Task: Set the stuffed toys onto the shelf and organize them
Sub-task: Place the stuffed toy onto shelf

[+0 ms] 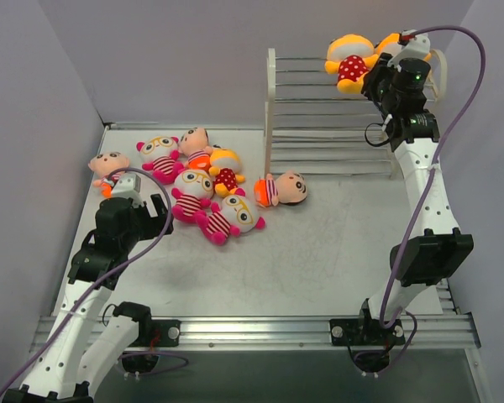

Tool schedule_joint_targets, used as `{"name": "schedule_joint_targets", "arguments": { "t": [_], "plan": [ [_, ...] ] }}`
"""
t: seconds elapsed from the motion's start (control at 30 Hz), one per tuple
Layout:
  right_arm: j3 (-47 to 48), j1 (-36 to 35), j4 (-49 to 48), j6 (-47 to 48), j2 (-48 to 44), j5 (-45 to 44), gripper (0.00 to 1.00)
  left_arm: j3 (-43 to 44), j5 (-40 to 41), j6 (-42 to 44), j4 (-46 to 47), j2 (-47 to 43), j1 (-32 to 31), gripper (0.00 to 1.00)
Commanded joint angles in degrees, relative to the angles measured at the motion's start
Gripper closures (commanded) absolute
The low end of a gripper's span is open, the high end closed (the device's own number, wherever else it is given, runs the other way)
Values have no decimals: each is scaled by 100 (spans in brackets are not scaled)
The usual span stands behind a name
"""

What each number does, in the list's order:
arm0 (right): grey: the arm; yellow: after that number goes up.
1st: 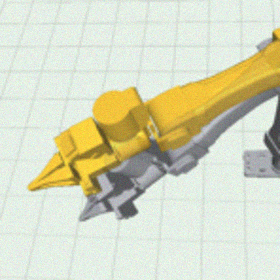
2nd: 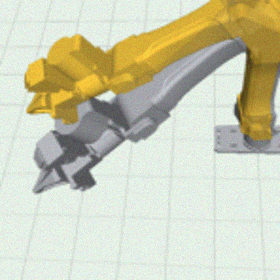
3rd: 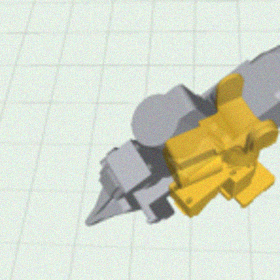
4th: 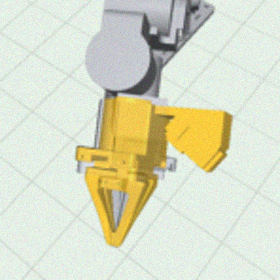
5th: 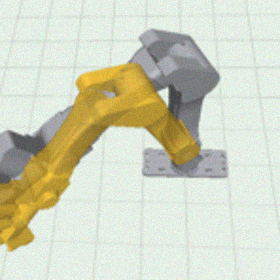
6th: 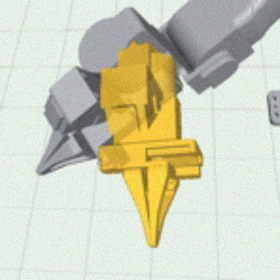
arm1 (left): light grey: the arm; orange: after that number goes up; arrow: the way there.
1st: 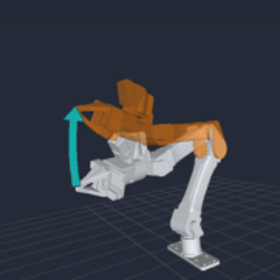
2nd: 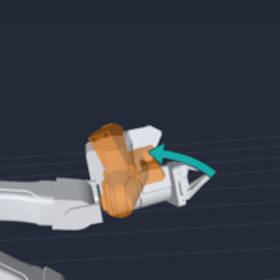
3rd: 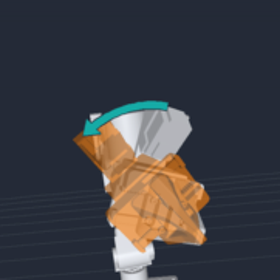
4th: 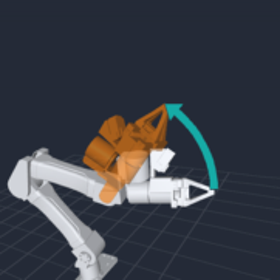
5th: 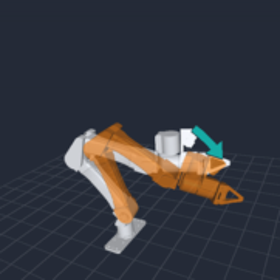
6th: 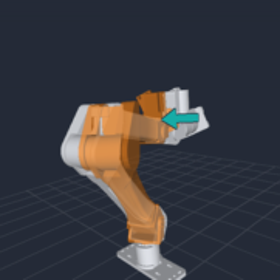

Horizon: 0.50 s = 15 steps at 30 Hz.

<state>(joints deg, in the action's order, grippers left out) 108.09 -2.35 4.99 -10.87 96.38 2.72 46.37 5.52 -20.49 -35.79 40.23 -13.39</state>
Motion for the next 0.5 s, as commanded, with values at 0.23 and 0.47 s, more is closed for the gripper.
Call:
{"name": "schedule_joint_targets", "arguments": {
  "t": [0.23, 0.47],
  "plan": [
    [212, -11, -130, 50, -356, 18, 55, 39, -42, 54, 160, -50, -6, 6],
    [265, -11, -139, 15, -681, 176, 34, 39, -51, 45, 160, -50, -6, 6]
  ]
}}
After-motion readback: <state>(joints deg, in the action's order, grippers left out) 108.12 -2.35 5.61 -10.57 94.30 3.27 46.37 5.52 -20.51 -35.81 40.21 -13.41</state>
